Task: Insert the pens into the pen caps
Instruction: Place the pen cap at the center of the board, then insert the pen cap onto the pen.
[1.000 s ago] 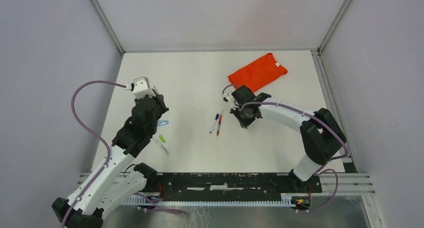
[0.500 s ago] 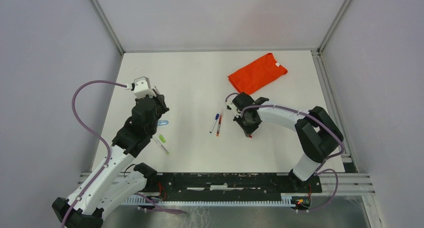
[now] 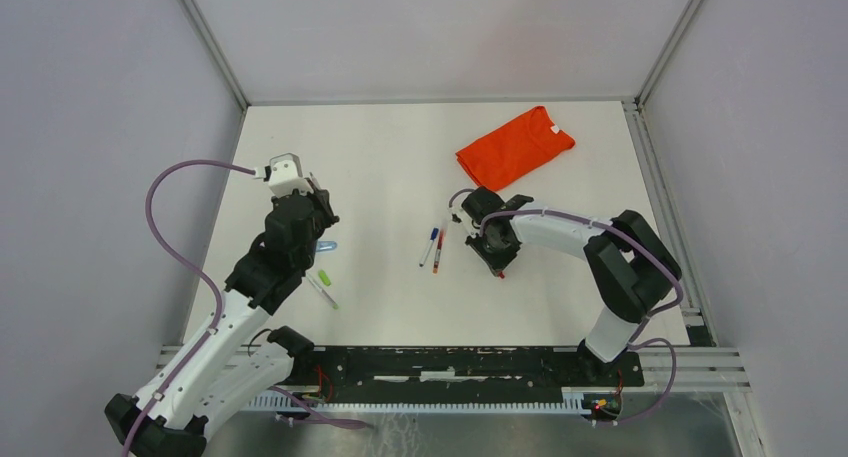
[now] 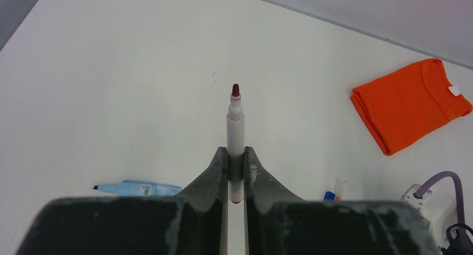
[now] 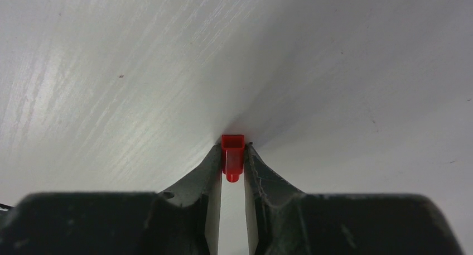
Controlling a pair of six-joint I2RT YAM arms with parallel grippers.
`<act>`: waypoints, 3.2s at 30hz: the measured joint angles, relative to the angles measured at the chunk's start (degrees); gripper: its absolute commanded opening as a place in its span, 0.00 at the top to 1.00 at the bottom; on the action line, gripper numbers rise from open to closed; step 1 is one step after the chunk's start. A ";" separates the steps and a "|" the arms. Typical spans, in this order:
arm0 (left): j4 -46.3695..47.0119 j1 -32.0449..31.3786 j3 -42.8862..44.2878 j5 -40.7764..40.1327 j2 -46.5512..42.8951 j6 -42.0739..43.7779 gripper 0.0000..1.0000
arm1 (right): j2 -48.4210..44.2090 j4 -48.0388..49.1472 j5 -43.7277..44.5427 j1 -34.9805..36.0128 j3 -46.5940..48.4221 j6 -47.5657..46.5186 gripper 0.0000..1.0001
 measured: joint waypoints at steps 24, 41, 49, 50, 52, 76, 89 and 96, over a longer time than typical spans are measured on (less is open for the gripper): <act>6.62 0.11 -0.63 13.20 4.50 2.58 0.98 | -9.77 6.82 -0.44 -1.31 1.70 -4.72 1.00; 28.26 -2.40 9.33 42.91 28.92 4.90 0.98 | -43.08 51.36 -3.41 -9.29 -22.08 -0.92 1.00; 31.04 -6.60 12.13 49.90 32.11 8.00 0.98 | -43.76 61.61 -16.41 -14.32 -22.99 9.55 1.00; 30.95 -7.19 12.13 50.16 32.11 8.76 0.98 | -43.98 62.75 -17.22 -14.29 -23.32 10.62 1.00; 30.45 -8.46 12.13 50.38 32.11 10.51 0.98 | -44.78 66.25 -18.60 -14.29 -24.41 13.64 1.00; 25.94 -15.82 12.57 52.50 32.00 15.39 0.98 | -43.39 79.06 -25.53 -14.29 -22.80 24.94 1.00; 25.40 -15.93 12.70 52.52 32.02 15.87 0.98 | -39.98 81.88 -29.83 -14.29 -22.69 27.89 1.00; 24.85 -16.20 12.72 52.52 32.02 15.98 0.98 | -39.60 81.88 -30.01 -14.29 -22.69 28.59 1.00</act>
